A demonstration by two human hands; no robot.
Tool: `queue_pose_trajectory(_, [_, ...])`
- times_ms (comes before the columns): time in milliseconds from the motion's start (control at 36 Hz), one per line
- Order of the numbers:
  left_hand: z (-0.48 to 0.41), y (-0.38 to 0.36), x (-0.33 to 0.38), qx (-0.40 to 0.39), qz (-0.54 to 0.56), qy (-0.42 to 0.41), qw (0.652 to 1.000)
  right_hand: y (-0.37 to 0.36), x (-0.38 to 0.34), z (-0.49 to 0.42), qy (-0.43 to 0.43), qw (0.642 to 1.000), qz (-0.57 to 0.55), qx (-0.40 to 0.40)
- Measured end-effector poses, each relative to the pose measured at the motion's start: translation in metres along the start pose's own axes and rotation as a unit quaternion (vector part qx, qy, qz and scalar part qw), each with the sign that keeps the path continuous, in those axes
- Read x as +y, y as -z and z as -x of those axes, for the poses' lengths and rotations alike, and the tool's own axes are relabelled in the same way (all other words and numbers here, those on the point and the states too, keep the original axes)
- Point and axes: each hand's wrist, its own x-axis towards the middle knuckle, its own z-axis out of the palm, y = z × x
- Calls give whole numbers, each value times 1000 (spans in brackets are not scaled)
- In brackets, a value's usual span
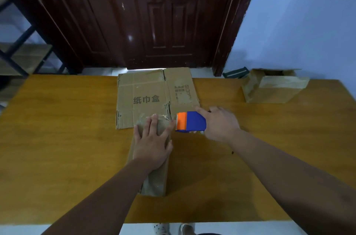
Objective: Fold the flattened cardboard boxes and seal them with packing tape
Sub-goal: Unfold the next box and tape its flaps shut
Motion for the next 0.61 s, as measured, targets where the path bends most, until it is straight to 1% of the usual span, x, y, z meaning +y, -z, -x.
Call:
queue_pose_trajectory(139, [-6,-5,21,-19,2,42,999,9,-10,-3,11,1000,17,-12])
queue_pose_trajectory(222, [-6,-7,22,-12,5,44,999,15,-13,-5,11,999,23,-30])
queue_pose_trajectory(361, [-4,-3,21,-15,10,40,999,23,-20,-11,6,994,57,-88])
queue_pose_trajectory(417, [-3,-1,20,-17,12,39,999,28,-23,-15,3,993,55,-103])
queue_pose_trajectory(528, [-5,-1,20,-22,14,46,999,35,-29,-18,10,995,41,-92])
queue_pose_trajectory(611, [-6,-2,20,-22,14,51,998,42,-34,-19,17,993,42,-106])
